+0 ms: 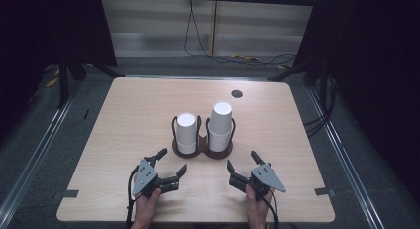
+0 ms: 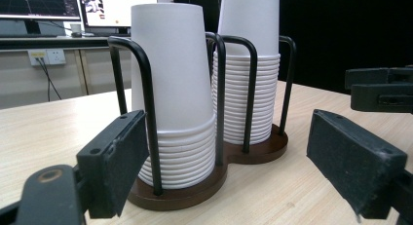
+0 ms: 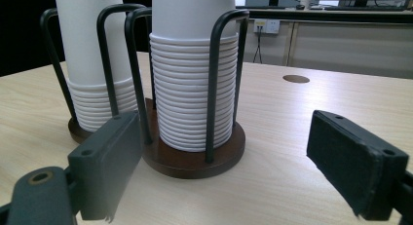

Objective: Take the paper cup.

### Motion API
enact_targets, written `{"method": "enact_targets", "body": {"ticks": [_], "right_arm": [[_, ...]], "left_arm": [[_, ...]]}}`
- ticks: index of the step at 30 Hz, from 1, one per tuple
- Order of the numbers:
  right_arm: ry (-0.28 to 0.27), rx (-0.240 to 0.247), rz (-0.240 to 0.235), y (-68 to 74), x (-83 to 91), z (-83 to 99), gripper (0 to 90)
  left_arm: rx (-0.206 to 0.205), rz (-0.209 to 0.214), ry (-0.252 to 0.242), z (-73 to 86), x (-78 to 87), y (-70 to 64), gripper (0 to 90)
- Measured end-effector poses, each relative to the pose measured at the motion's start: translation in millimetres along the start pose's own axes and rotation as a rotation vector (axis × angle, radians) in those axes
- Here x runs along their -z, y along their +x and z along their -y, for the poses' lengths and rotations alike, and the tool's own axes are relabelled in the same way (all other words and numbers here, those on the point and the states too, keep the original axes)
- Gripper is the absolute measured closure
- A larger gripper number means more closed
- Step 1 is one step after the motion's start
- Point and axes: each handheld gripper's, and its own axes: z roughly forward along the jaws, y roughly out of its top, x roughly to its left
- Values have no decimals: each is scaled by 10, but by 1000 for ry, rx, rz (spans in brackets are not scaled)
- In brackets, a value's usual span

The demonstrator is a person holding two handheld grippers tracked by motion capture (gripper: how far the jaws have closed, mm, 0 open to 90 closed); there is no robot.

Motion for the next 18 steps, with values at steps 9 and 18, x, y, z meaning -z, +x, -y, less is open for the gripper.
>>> {"method": "enact_targets", "body": {"ticks": [9, 18], "right_arm": [[-17, 6, -25, 2, 15, 7, 128], [-9, 24, -58, 18, 13, 4, 129]], "left_arm": [[24, 32, 61, -33, -21, 52, 156], [28, 53, 95, -188, 14, 220, 156]]}}
